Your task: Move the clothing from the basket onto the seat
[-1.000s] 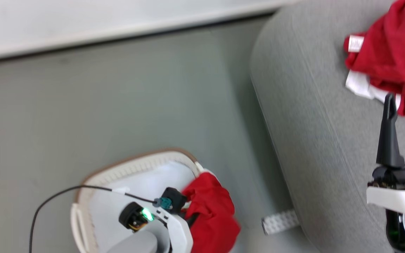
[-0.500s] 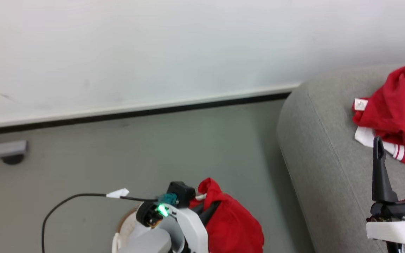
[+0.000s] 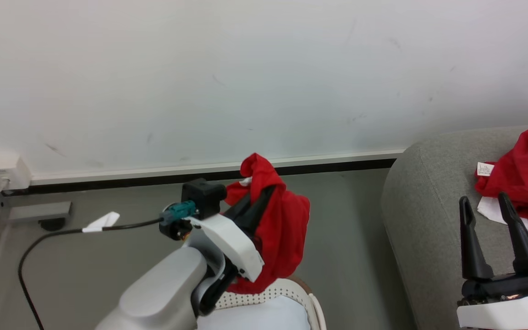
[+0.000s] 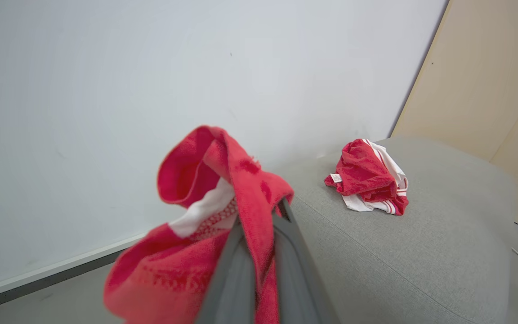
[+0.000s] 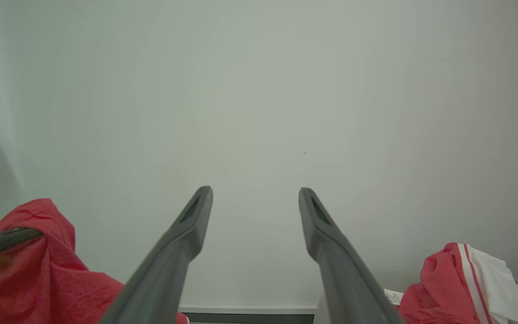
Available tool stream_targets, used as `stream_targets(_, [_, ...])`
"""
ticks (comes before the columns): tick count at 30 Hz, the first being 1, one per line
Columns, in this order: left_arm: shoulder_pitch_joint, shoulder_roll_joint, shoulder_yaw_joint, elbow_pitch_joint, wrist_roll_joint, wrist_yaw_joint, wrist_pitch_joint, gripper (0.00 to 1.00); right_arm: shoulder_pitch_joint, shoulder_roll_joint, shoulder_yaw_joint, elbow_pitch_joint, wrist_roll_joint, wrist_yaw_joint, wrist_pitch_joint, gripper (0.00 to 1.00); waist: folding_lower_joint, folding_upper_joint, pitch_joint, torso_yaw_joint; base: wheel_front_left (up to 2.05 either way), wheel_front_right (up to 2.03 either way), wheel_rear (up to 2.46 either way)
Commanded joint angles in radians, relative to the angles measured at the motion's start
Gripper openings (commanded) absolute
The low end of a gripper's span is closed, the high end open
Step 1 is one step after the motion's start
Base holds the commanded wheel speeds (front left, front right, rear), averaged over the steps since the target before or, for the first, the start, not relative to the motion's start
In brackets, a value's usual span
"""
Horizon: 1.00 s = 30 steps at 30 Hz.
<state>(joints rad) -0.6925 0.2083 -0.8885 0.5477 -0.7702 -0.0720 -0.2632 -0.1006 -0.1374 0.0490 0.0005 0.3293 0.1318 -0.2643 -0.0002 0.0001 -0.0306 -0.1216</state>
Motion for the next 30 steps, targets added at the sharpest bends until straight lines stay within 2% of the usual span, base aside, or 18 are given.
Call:
stream_targets(1, [-0.023,0.014,0.021,-0.022,0.009,0.007,-0.002,0.0,0.009,-0.004,0.018,0.009,0.008,-0.002,0.0,1.0,0.0002,-0.0001,-0.005,0.008,0.0,0.0,0.0])
stream_targets(12, [-0.104,0.048,0.096,-0.102,0.014,0.05,-0.001,0.0,0.012,0.023,0.125,0.053,0.024,-0.002,0.0,1.0,0.0002,-0.0001,-0.008,0.024,0.0,0.0,0.0])
stream_targets(25, [-0.079,0.056,0.091,-0.179,0.018,0.077,0.001,0.0,0.001,0.016,0.179,0.076,0.035,-0.002,0.0,1.0,0.0002,-0.0001,-0.006,0.047,0.0,0.0,0.0])
stream_targets(30, [-0.071,0.06,0.09,-0.187,0.018,0.08,0.0,0.0,-0.016,0.002,0.259,0.107,0.037,-0.002,0.0,1.0,0.0002,-0.0001,-0.006,0.056,0.0,0.0,0.0])
